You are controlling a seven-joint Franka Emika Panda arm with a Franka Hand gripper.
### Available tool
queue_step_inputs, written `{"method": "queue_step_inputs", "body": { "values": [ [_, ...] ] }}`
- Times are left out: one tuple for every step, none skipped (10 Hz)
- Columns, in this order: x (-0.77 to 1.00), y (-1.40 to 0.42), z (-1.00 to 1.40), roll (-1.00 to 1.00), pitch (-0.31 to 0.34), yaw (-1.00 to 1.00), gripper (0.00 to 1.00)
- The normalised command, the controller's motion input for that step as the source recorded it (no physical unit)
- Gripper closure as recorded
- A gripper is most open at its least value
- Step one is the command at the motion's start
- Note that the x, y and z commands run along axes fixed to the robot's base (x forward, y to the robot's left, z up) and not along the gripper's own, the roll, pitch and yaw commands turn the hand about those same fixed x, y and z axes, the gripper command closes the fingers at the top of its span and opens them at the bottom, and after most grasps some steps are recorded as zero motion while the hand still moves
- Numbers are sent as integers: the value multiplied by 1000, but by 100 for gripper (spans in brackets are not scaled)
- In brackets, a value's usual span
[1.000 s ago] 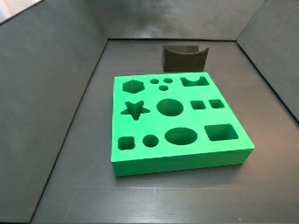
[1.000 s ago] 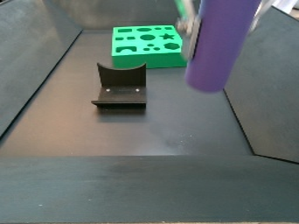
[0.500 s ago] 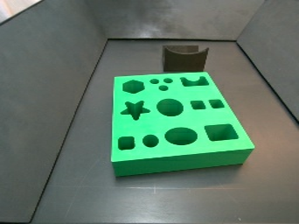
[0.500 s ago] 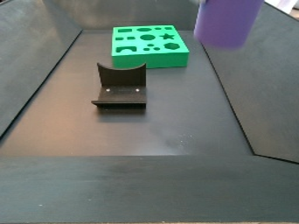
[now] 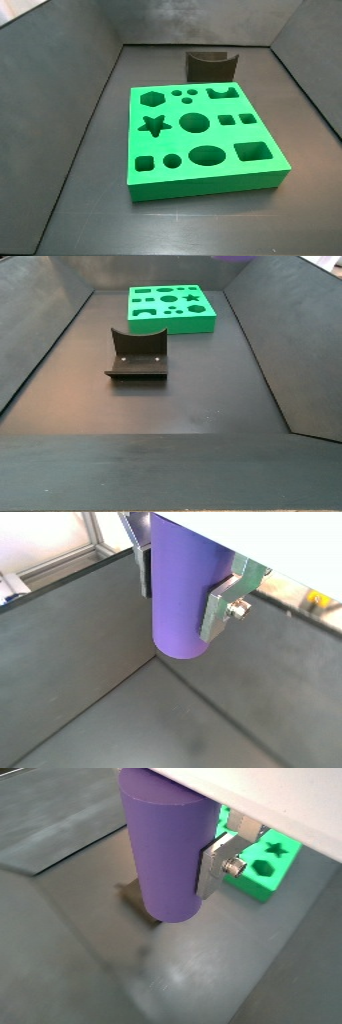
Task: Pick up the round object. Move up. Move to above the board. Insert the round object.
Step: Move to above the board.
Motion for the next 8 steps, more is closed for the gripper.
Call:
{"method": "queue_step_inputs", "body": {
  "values": [
    [48, -1000, 96, 1, 43, -98, 100],
    [45, -1000, 96, -10, 23, -31, 100],
    [45, -1000, 99, -9, 16, -13, 100],
    [44, -1000, 99, -13, 12, -8, 100],
    [42, -1000, 101, -19, 10, 0, 100],
    [40, -1000, 104, -7, 11, 5, 100],
    [40, -1000, 106, -6, 7, 6, 100],
    [40, -1000, 111, -6, 13, 6, 100]
  ]
}}
